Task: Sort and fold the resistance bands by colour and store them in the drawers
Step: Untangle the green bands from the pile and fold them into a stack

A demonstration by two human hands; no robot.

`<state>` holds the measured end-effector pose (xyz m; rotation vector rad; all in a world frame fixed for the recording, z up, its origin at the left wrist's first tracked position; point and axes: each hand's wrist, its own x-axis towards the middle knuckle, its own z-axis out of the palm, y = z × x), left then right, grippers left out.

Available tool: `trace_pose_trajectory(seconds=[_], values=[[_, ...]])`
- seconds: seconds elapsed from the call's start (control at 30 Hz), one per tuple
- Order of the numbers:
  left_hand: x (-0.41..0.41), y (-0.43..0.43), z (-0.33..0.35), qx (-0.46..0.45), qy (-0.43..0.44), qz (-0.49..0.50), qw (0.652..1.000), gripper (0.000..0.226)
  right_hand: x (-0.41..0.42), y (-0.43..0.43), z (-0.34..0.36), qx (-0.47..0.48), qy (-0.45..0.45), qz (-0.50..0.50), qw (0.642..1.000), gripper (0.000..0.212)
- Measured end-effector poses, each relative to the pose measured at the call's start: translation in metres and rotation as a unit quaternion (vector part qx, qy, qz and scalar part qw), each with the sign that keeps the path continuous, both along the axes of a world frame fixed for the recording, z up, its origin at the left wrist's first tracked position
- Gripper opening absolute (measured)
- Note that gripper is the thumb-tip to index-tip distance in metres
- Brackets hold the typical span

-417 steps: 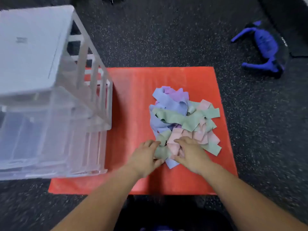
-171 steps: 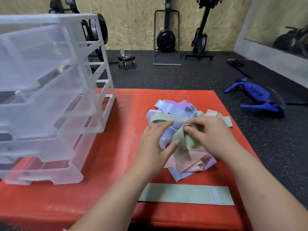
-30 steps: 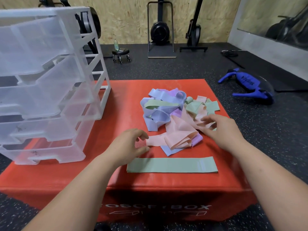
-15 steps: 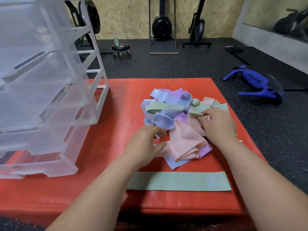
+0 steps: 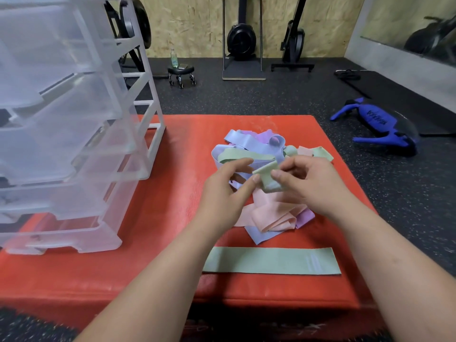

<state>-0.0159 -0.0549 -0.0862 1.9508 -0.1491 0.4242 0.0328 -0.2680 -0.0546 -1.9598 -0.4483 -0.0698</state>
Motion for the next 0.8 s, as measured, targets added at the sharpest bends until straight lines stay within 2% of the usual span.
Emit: trace_pose_trajectory(seconds=[0.1,0.23,0.37,0.53,0.6,0.7,0.8], values=[[-0.004,-0.003,0.002,-0.012,0.018,-0.014,1.000,0.007,-0.008,0.004,0.000,-0.001,0.016,0.016,1.000,0.009],[-0.005,-0.001,0.003,-0.010,0.020,-0.015,1.000,0.015,-0.010,0.004,-0.002,-0.075,-0.009,0.027,0.997,0.018],[-0.006,-0.002,0.008,-0.048,0.012,-0.017,0.999,0.017,-0.013,0.005,0.004,-0.109,-0.037,0.013,0.993,0.011],[-0.006,-0.002,0.014,-0.138,-0.003,-0.012,0.990,0.010,-0.017,0.013,0.013,-0.050,-0.036,0.022,0.998,0.014],[-0.007,-0.002,0.017,-0.164,-0.001,-0.018,0.986,0.009,-0.021,0.017,0.017,0.005,-0.029,0.018,0.999,0.014],[-0.008,-0.002,0.019,-0.146,0.023,-0.057,0.987,0.013,-0.026,0.023,0.025,0.118,-0.005,0.017,0.993,0.013],[-0.008,0.001,0.015,-0.079,0.045,-0.091,0.992,0.014,-0.024,0.026,0.026,0.148,-0.002,-0.005,0.989,0.014]])
